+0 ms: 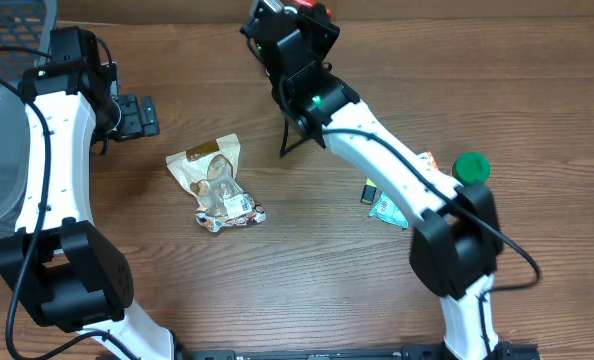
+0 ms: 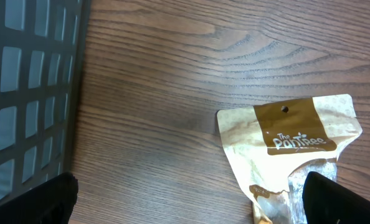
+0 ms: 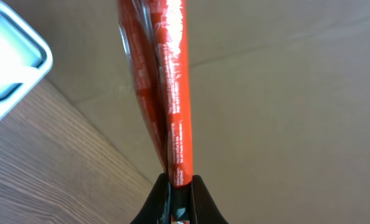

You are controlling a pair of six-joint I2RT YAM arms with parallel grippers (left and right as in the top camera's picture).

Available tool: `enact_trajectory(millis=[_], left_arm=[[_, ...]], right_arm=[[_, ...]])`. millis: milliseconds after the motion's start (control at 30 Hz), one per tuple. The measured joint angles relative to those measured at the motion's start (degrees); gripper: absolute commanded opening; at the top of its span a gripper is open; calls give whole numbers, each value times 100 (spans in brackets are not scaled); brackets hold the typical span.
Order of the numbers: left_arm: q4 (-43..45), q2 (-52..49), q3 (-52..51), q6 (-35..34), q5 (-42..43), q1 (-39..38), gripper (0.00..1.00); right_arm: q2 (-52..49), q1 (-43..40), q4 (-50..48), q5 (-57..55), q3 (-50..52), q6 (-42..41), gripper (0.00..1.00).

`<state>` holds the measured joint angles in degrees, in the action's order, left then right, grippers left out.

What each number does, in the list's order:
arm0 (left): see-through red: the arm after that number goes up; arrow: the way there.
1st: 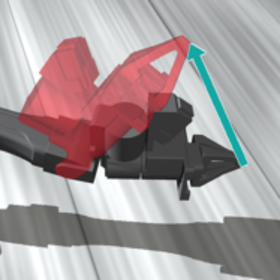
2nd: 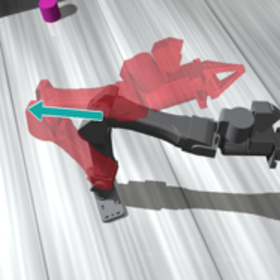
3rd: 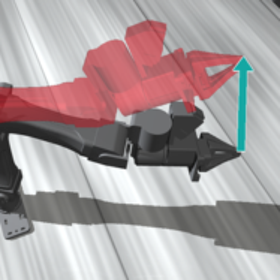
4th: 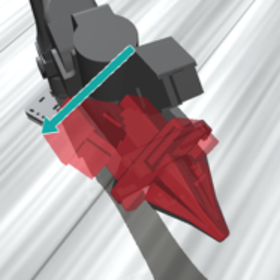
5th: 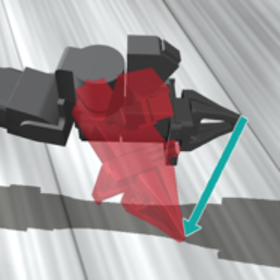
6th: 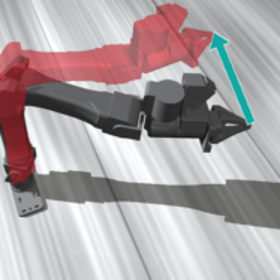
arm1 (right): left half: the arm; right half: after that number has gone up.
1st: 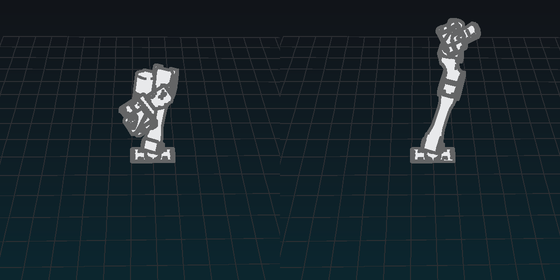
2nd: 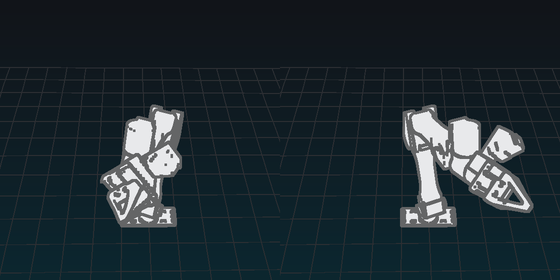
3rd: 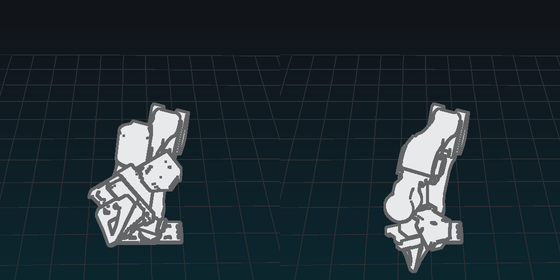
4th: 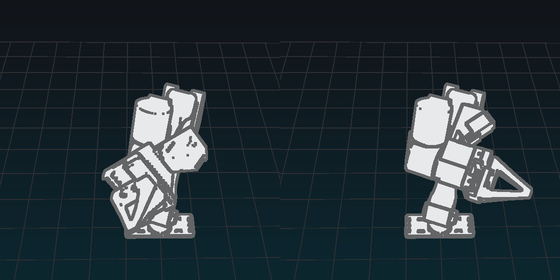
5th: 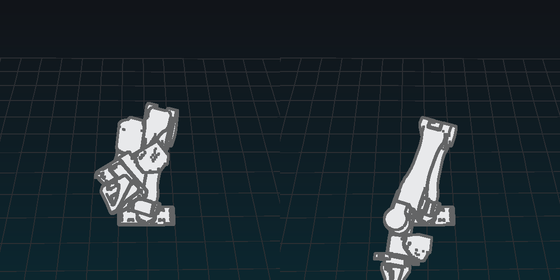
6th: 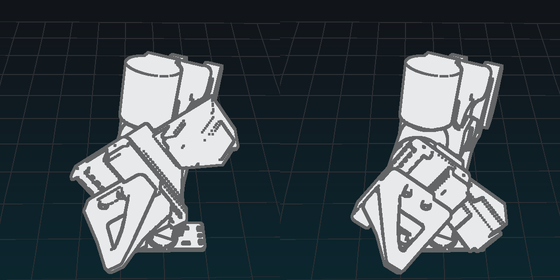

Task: Scan the item barcode
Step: 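Carry the red meat sticks up to the white scanner, then hold the red meat sticks against the white scanner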

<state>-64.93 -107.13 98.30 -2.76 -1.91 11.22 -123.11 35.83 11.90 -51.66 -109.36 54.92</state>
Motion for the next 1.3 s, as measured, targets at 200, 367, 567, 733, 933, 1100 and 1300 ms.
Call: enact_trajectory(millis=[200,367,567,733,933,1100,1300], left_arm=[[0,0,0,0,2,0,100],[0,0,0,-2,0,0,100],[0,0,0,0,0,0,100],[0,0,0,0,2,0,100],[0,0,0,0,2,0,100],[0,0,0,0,2,0,100],[2,0,0,0,2,0,100]], right_arm=[[-767,-378,-581,4,0,83,3],[-1281,-566,-815,28,0,107,3],[-1670,-579,-1403,101,0,131,3],[-1729,-575,-1510,345,0,245,3],[-1910,-586,-1794,323,-2,496,3],[-2208,-623,-1878,188,-2,848,3],[-2350,-638,-2013,120,-2,981,3]])
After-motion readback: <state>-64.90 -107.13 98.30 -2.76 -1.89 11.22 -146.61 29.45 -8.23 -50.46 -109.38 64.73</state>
